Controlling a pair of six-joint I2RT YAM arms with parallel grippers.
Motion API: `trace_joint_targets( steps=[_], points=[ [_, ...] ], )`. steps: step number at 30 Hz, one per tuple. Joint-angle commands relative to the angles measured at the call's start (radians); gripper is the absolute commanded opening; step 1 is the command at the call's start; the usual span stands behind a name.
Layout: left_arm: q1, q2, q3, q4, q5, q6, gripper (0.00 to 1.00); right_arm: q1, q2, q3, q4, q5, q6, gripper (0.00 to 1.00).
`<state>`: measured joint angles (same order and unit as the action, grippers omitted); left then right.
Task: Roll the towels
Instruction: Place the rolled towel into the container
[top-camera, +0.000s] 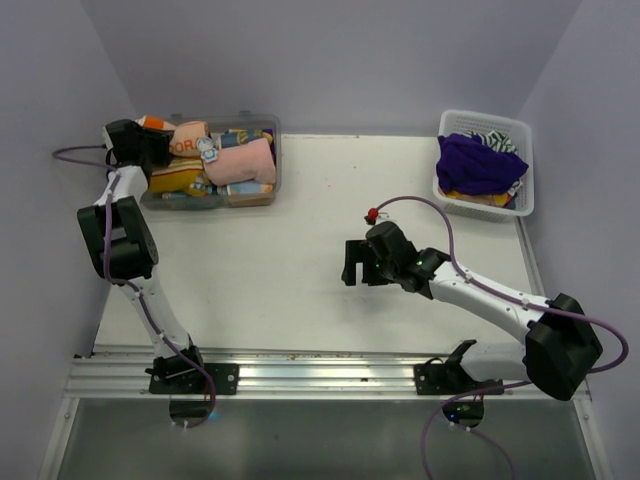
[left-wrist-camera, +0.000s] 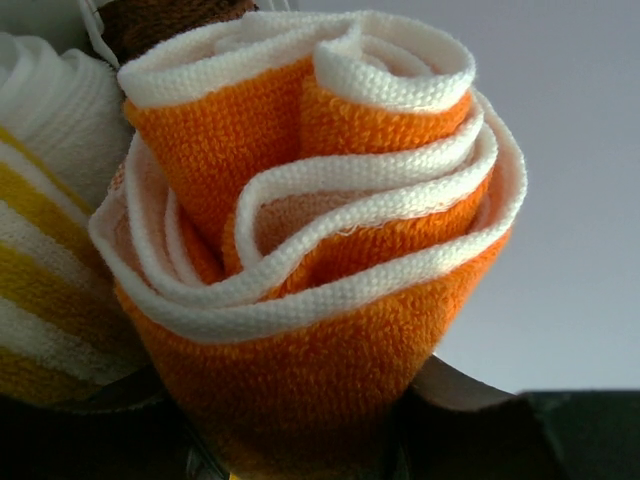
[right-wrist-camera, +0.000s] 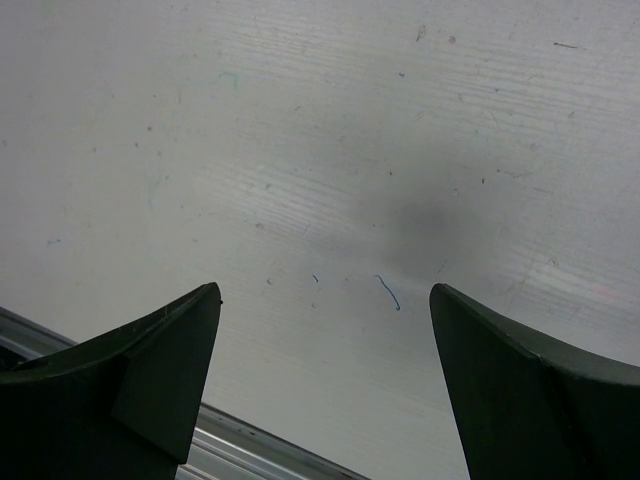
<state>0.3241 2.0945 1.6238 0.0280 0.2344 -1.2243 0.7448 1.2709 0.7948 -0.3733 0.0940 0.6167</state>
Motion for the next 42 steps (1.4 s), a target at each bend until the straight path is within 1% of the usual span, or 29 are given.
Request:
trace_joint_targets(
  steps=[1, 5, 9, 11, 13, 15, 17, 20, 23, 27, 30, 36, 42],
  points=[
    [0.016, 0.007, 0.024, -0.114, -0.030, 0.002, 0.32, -0.001, -0.015, 0.023, 0.019, -0.004, 0.005, 0.89],
    [0.016, 0.004, 0.031, -0.149, -0.023, -0.003, 0.34, -0.001, -0.025, 0.021, 0.011, 0.003, 0.006, 0.89],
    [0.018, 0.012, 0.097, -0.244, -0.029, 0.034, 0.47, -0.001, -0.044, 0.009, 0.008, 0.013, 0.012, 0.89],
    [0.016, 0.013, 0.110, -0.261, -0.029, 0.046, 0.51, -0.001, -0.054, 0.007, 0.005, 0.015, 0.014, 0.89],
    [0.018, 0.006, 0.107, -0.269, -0.026, 0.049, 0.59, -0.002, -0.061, 0.006, 0.001, 0.016, 0.014, 0.89],
    [0.020, 0.002, 0.107, -0.284, -0.026, 0.055, 0.64, -0.002, -0.071, 0.003, 0.001, 0.019, 0.015, 0.89],
    [0.020, -0.004, 0.108, -0.292, -0.020, 0.065, 0.65, -0.001, -0.080, -0.003, 0.001, 0.021, 0.020, 0.89],
    [0.024, -0.011, 0.110, -0.306, -0.017, 0.072, 0.70, -0.002, -0.094, -0.014, 0.001, 0.027, 0.026, 0.89],
    [0.027, -0.028, 0.110, -0.309, -0.004, 0.078, 0.72, -0.001, -0.102, -0.019, -0.001, 0.027, 0.031, 0.89],
    [0.032, -0.047, 0.114, -0.316, -0.014, 0.101, 0.82, -0.001, -0.113, -0.017, -0.004, 0.026, 0.031, 0.89],
    [0.043, -0.051, 0.107, -0.330, 0.002, 0.109, 0.85, -0.001, -0.128, -0.022, -0.006, 0.026, 0.032, 0.89],
    [0.055, -0.109, 0.061, -0.304, 0.014, 0.143, 0.92, -0.001, -0.171, -0.042, -0.021, 0.039, 0.043, 0.89],
    [0.056, -0.163, 0.094, -0.345, 0.000, 0.193, 0.95, -0.001, -0.215, -0.037, -0.053, 0.064, 0.035, 0.89]
  ],
)
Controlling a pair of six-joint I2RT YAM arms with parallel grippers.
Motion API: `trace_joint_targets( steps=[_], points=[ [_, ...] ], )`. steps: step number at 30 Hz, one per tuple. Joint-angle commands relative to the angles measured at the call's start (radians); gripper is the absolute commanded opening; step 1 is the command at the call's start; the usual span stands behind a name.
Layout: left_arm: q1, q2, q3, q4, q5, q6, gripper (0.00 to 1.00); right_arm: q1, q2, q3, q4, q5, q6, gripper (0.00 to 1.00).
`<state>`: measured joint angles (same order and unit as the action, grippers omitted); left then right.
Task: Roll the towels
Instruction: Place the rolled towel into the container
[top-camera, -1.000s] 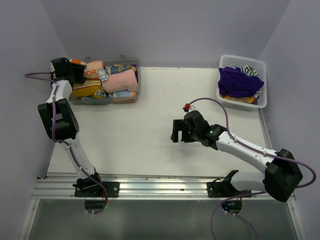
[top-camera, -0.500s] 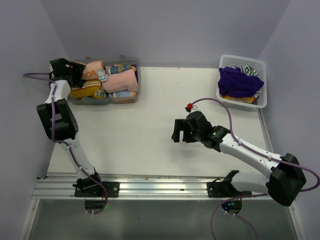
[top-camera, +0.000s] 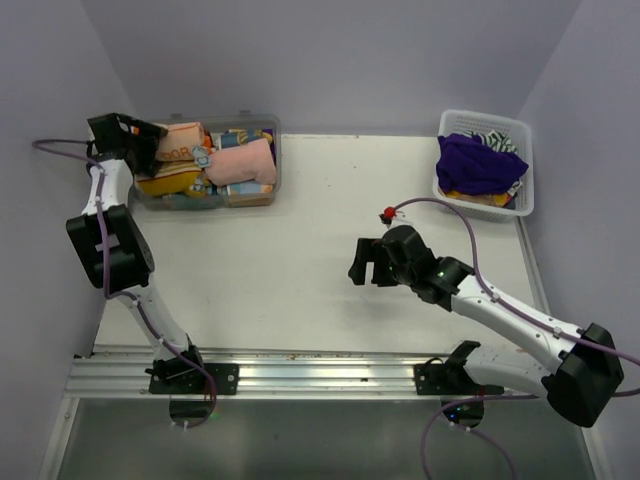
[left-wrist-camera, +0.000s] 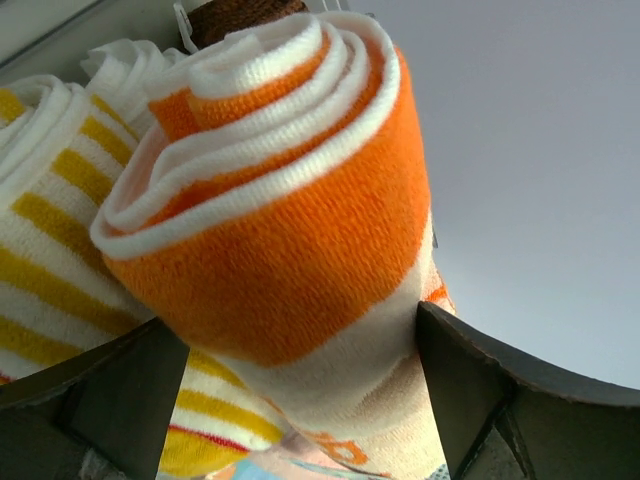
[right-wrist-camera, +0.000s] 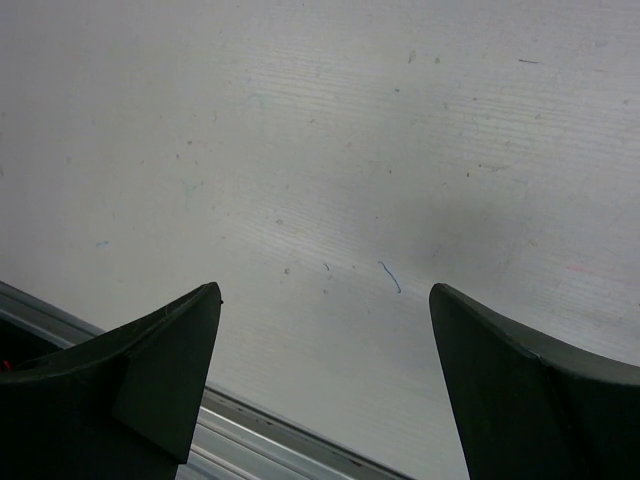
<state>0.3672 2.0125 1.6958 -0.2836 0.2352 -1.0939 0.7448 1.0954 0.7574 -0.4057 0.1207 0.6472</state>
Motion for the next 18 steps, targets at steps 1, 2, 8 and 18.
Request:
trace_joint_targets(
  steps=[1, 2, 8, 18],
  points=[
    [0.013, -0.086, 0.025, -0.038, -0.004, 0.066, 0.95, -0.002, -0.043, 0.003, -0.022, 0.043, 0.002, 0.89],
    [0.013, -0.089, 0.036, -0.046, -0.004, 0.075, 0.96, -0.002, -0.048, 0.005, -0.030, 0.046, 0.000, 0.89],
    [0.016, -0.084, 0.082, -0.114, 0.000, 0.098, 0.97, -0.001, -0.062, 0.000, -0.035, 0.054, -0.001, 0.89],
    [0.013, 0.041, 0.176, -0.117, 0.098, 0.077, 0.90, -0.001, -0.019, 0.023, -0.027, 0.053, -0.009, 0.89]
  ],
)
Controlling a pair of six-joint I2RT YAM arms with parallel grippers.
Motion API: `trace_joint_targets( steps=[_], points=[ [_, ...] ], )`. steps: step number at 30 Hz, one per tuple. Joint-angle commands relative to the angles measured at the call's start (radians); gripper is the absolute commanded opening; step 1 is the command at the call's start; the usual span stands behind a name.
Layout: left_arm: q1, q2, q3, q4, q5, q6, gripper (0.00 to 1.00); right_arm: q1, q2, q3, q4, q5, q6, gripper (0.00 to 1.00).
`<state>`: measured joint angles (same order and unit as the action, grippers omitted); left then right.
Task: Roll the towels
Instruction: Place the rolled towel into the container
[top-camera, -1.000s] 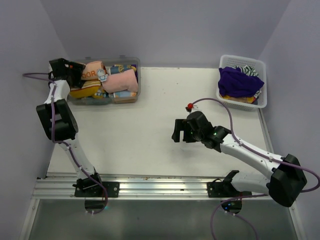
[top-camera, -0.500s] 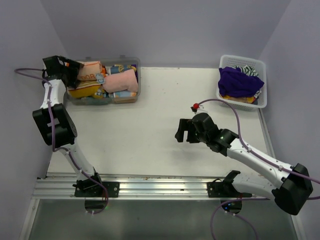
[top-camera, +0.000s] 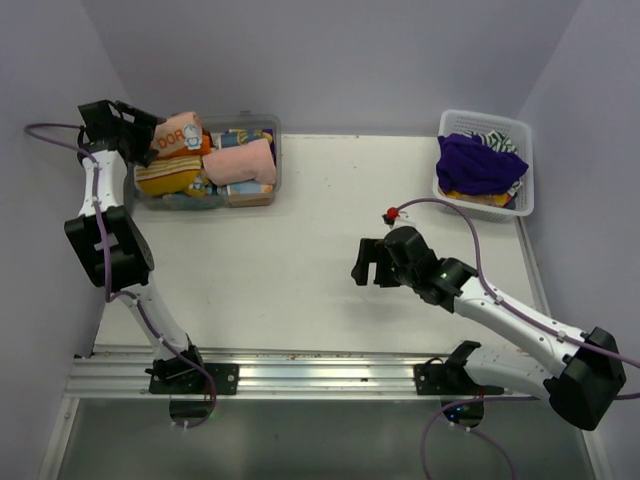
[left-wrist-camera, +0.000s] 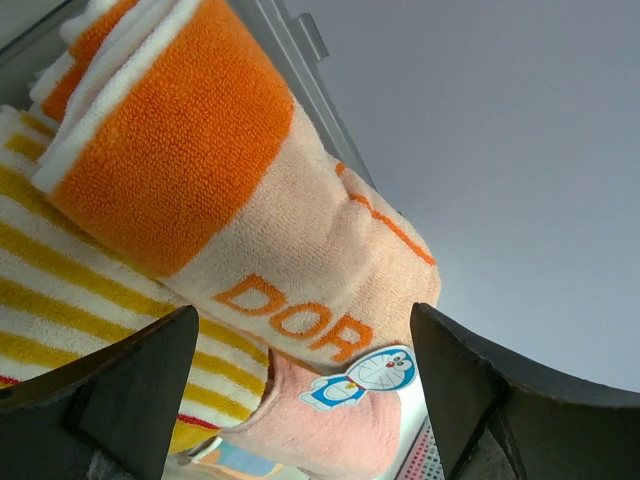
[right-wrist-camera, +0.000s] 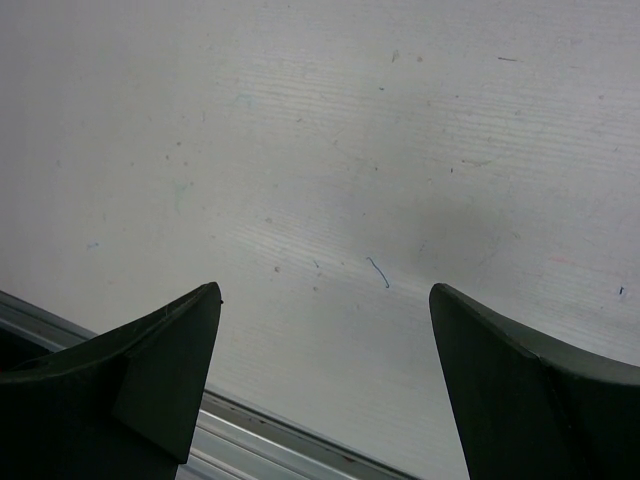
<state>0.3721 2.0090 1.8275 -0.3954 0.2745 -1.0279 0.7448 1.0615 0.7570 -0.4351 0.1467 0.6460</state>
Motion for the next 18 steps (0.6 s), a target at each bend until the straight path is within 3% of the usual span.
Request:
trace_joint_targets(
  steps=[1, 12, 18],
  points=[
    [0.008, 0.045, 0.041, -0.003, 0.060, 0.011, 0.90, -0.001, 0.018, 0.025, 0.002, 0.027, -0.009, 0.89],
    [0.008, -0.096, -0.034, -0.011, 0.046, 0.075, 0.91, -0.002, 0.072, 0.051, 0.018, 0.025, -0.022, 0.89],
    [0.007, -0.228, -0.062, -0.071, -0.007, 0.155, 0.95, -0.001, 0.051, 0.077, -0.037, 0.114, -0.026, 0.94]
  ],
)
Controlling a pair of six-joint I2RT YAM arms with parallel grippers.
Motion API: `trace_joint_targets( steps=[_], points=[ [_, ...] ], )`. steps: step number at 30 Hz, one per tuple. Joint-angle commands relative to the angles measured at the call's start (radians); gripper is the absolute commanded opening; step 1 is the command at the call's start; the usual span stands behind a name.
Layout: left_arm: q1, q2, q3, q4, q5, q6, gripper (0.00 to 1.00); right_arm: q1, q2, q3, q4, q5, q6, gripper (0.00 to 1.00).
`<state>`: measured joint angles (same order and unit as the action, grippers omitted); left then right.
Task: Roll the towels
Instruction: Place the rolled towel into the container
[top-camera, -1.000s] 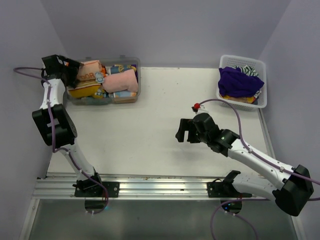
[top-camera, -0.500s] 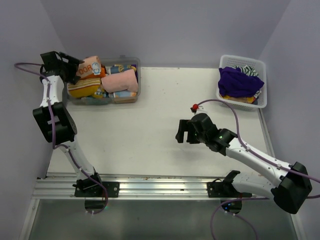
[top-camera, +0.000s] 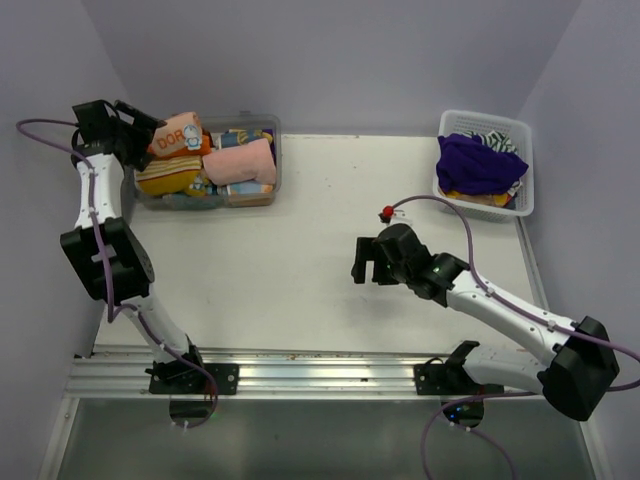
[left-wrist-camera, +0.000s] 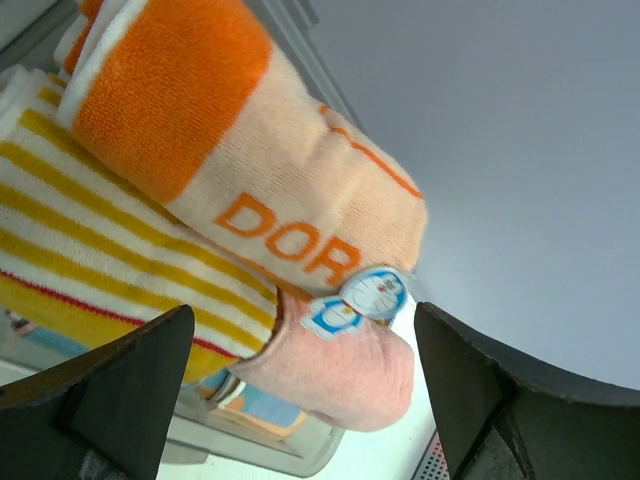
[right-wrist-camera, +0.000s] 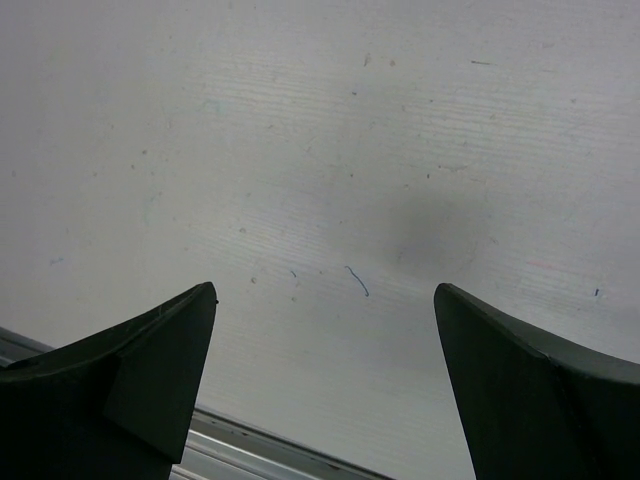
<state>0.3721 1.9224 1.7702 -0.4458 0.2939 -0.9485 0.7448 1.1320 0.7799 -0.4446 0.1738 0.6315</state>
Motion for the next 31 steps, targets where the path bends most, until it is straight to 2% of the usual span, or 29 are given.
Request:
trace_joint_targets(
  steps=[1, 2, 7, 10, 14, 20, 24, 31],
  points=[
    [0.007, -0.164, -0.014, -0.031, -0.045, 0.086, 0.95, -0.002, -0.021, 0.059, -0.042, 0.104, -0.009, 0.95],
    [0.002, -0.187, -0.041, -0.040, -0.053, 0.111, 0.95, -0.001, -0.029, 0.070, -0.069, 0.130, -0.006, 0.98],
    [-0.041, -0.384, -0.141, -0.077, -0.139, 0.212, 0.96, -0.001, -0.040, 0.108, -0.155, 0.279, -0.003, 0.99],
    [-0.119, -0.488, -0.210, -0.093, -0.203, 0.296, 0.96, -0.001, -0.040, 0.140, -0.213, 0.352, -0.013, 0.99],
    [-0.248, -0.612, -0.362, -0.076, -0.191, 0.401, 0.95, -0.002, -0.067, 0.157, -0.253, 0.410, -0.024, 0.98],
    [-0.401, -0.795, -0.581, -0.093, -0.190, 0.487, 0.95, -0.001, -0.130, 0.130, -0.249, 0.437, -0.026, 0.99],
    [-0.463, -0.890, -0.712, -0.090, -0.173, 0.501, 0.94, -0.001, -0.146, 0.122, -0.258, 0.446, -0.007, 0.99],
    [-0.550, -0.924, -0.833, -0.099, -0.197, 0.496, 0.95, -0.001, -0.141, 0.105, -0.261, 0.437, 0.049, 0.99]
  ],
)
